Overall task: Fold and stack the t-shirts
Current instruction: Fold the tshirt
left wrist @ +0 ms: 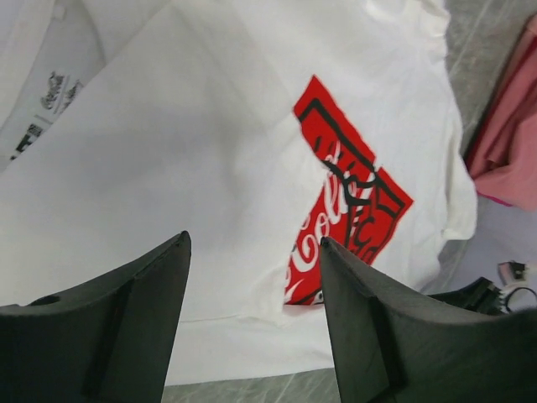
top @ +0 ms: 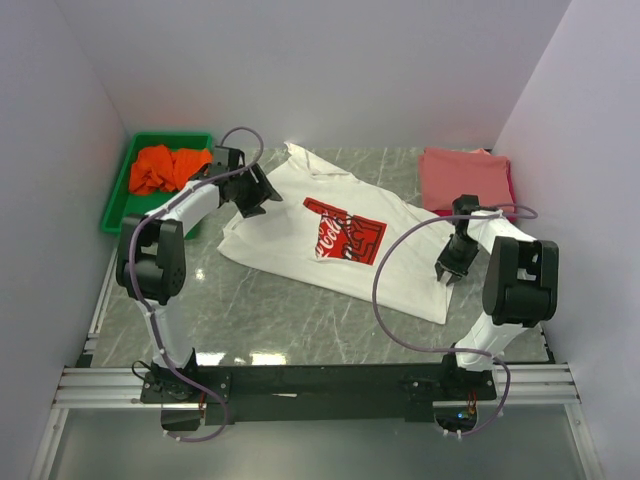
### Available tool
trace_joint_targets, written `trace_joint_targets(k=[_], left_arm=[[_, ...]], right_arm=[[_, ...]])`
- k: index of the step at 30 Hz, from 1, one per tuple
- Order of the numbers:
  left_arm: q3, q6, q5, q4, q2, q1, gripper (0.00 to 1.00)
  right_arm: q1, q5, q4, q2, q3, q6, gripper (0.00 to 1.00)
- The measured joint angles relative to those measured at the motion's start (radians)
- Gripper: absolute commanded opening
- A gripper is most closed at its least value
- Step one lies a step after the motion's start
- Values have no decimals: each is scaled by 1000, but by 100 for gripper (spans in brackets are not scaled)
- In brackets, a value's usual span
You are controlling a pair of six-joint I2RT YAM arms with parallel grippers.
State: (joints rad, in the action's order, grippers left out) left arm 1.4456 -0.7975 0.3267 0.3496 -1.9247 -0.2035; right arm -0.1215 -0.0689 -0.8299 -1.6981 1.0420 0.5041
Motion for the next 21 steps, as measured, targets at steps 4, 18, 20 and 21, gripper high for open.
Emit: trace_joint_targets(k=[4, 18, 20, 21], left_arm=[[-28, 27, -23, 17, 8, 3, 68], [-84, 118, -165, 90, 126, 99, 68], [-84, 134, -196, 103, 133, 109, 68], [-86, 142, -211, 109, 135, 114, 68]], right_arm=[[-10, -10, 23, -13, -2, -9, 28], [-22, -11, 45, -27, -2, -23, 0], [-22, -20, 42, -27, -2, -21, 0], [-22, -26, 39, -27, -1, -21, 0]])
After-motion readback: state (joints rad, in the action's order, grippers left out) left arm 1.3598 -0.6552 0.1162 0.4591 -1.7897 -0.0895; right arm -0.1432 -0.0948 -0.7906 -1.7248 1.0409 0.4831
